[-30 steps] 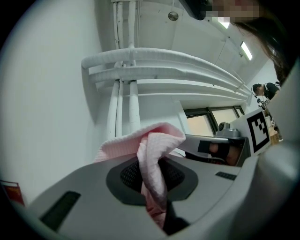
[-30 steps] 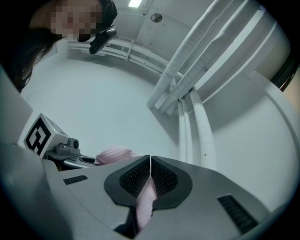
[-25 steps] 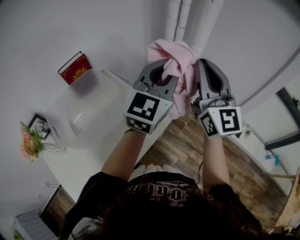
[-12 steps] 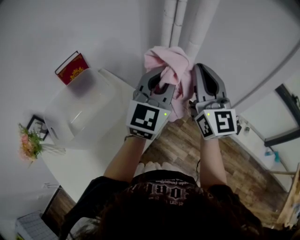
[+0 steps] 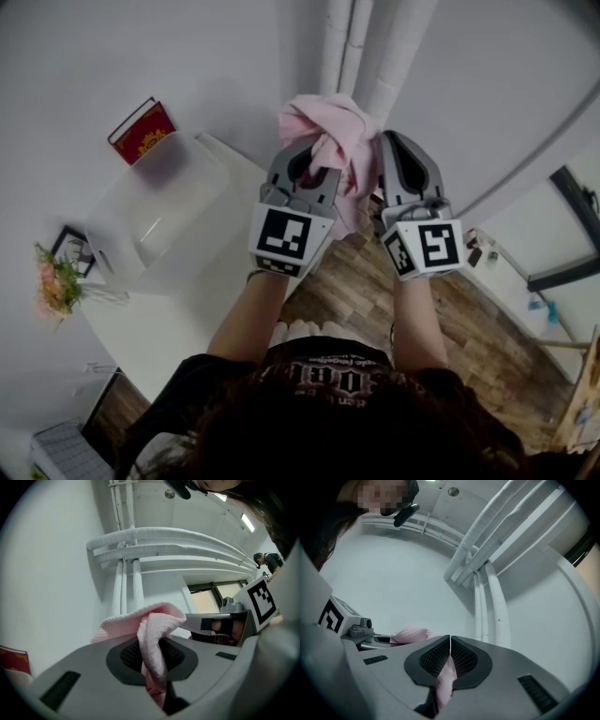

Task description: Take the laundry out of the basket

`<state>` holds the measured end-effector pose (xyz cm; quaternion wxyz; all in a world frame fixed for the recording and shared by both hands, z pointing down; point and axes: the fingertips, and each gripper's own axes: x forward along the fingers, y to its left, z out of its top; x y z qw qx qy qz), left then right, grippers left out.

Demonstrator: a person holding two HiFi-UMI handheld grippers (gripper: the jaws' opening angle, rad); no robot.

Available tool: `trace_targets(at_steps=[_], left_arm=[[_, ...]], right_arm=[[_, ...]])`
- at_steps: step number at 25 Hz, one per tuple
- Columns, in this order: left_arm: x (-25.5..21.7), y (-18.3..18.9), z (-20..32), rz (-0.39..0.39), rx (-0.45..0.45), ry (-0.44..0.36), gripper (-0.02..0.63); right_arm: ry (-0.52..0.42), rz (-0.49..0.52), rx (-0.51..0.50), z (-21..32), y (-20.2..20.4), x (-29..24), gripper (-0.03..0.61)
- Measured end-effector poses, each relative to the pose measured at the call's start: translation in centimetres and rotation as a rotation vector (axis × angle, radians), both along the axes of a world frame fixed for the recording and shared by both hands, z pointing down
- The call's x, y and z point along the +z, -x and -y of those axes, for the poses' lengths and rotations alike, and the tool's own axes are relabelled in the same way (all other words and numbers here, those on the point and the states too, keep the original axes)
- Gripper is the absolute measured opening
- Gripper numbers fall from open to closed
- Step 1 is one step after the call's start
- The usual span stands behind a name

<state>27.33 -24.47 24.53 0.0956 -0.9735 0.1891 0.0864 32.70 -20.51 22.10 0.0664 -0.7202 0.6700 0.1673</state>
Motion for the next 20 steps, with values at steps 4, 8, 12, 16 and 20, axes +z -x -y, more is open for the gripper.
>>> trace_targets(at_steps=[4, 8, 12, 16, 20], left_arm=[[0.4, 0.2, 0.0, 0.004, -0.003, 0.002, 0.044], [0.9, 0.5, 0.0, 0.007, -0.005, 0.016, 0.044], [1.4, 0.9, 0.0, 0.01, -0.009, 0.031, 0.044], [1.6, 1.0, 0.0, 0.009, -0.016, 0.034, 0.044], [1.8, 1.0, 0.1, 0.013, -0.024, 0.038, 0.046]], right_arm=[[0.002, -0.008, 0.005, -0.1, 0.3, 0.4, 0.028], [0.006, -0.002, 0.009, -0.2, 0.4, 0.9, 0.028], [0.007, 0.004, 0.017, -0.4, 0.3, 1.2, 0.028], [0.006, 0.001, 0.03, -0.6, 0.1, 1.4, 0.028], [0.007, 0.005, 0.039, -0.7, -0.1, 1.7, 0.028]])
